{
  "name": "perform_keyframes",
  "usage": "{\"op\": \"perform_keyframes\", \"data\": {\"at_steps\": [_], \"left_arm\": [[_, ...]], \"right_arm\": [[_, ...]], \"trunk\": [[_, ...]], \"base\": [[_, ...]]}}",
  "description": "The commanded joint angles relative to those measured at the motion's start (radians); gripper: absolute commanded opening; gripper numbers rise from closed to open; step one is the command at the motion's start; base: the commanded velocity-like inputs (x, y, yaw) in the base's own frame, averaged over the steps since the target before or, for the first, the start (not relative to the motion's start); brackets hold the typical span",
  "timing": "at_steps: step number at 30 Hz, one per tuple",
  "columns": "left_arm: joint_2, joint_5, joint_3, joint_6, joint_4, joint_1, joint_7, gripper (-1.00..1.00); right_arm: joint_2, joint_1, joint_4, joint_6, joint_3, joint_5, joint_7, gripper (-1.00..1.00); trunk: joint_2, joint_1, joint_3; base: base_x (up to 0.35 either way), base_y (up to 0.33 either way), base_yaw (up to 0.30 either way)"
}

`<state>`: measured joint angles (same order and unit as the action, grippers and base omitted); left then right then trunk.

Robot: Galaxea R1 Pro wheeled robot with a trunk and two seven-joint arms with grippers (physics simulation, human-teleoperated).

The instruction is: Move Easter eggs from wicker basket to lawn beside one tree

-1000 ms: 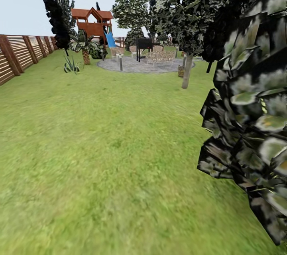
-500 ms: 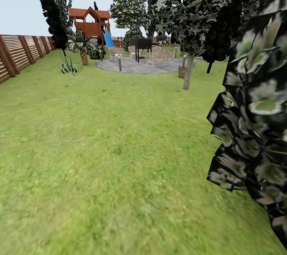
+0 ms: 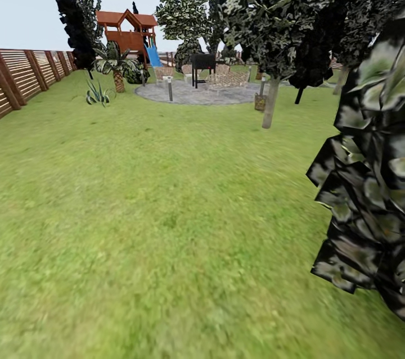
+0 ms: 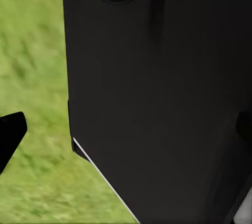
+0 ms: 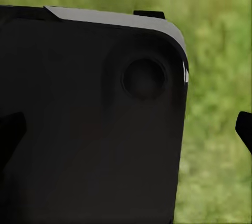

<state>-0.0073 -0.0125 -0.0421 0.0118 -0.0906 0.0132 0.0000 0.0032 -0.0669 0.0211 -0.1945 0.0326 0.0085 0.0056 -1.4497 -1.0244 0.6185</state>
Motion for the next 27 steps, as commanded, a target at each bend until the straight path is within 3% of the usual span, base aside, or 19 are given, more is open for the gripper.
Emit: {"op": "perform_keyframes", "data": {"at_steps": [1, 27], "left_arm": [[-0.001, -0.001, -0.004, 0.001, -0.002, 0.001, 0.0, 1.0], [-0.001, -0.001, -0.004, 0.001, -0.002, 0.001, 0.0, 1.0]], "right_arm": [[0.0, -0.001, -0.001, -0.004, 0.003, 0.001, 0.001, 1.0], [0.0, -0.001, -0.001, -0.004, 0.002, 0.001, 0.0, 1.0]], "trunk": [[0.0, -0.001, 0.001], [0.0, -0.001, 0.001]], "base": [[0.314, 0.162, 0.0], [0.314, 0.154, 0.0]]}}
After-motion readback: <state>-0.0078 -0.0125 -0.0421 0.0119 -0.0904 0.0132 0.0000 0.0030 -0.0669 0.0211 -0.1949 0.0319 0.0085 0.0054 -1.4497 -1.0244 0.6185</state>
